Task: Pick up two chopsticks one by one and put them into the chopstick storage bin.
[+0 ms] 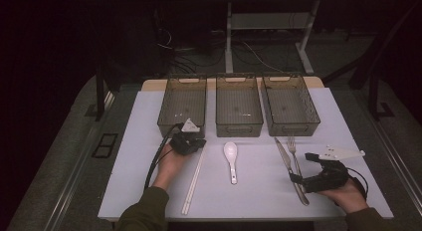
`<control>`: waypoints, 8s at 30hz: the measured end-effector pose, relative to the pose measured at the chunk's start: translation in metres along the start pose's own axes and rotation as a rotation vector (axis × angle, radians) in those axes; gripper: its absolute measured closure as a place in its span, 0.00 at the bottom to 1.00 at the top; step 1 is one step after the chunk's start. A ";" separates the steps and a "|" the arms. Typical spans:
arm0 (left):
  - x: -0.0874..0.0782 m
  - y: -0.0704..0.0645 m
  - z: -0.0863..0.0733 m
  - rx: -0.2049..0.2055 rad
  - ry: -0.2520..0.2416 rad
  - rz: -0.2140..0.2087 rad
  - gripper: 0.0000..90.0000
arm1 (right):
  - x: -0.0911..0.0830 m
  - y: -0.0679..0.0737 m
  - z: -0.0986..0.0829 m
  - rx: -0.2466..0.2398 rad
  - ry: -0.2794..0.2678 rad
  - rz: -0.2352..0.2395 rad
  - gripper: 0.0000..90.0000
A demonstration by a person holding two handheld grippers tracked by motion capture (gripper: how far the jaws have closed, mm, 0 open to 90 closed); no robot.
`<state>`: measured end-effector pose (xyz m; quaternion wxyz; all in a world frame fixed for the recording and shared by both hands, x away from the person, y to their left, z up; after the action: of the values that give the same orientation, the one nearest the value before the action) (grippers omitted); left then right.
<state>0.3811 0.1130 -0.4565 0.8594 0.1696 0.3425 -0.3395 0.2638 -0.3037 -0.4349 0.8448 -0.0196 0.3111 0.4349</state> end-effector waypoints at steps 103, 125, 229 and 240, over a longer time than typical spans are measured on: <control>-0.060 -0.076 -0.037 0.056 0.110 -0.125 0.80 | -0.001 -0.001 -0.001 0.005 0.014 -0.009 0.01; -0.059 -0.070 -0.033 0.086 0.139 -0.041 0.88 | 0.000 0.000 -0.001 0.004 0.020 -0.009 0.01; -0.112 0.024 0.056 -0.032 -0.160 -0.057 0.94 | 0.000 -0.002 -0.001 0.022 0.012 0.000 0.01; -0.115 0.061 0.099 -0.005 -0.196 -0.008 0.94 | -0.001 -0.003 -0.002 0.030 0.013 -0.004 0.01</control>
<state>0.4088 0.1581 -0.3013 0.8879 0.1323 0.2582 -0.3571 0.2650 -0.3071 -0.4365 0.8438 -0.0102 0.3232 0.4283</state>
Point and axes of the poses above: each handheld gripper's, and its own axes: x roughly forward along the jaws, z roughly out of its top, y roughly to its left, the point moved 1 cm from there along x, roughly forward along the jaws, and after that the axes turned 8 degrees about z, right-handed, at the moved point
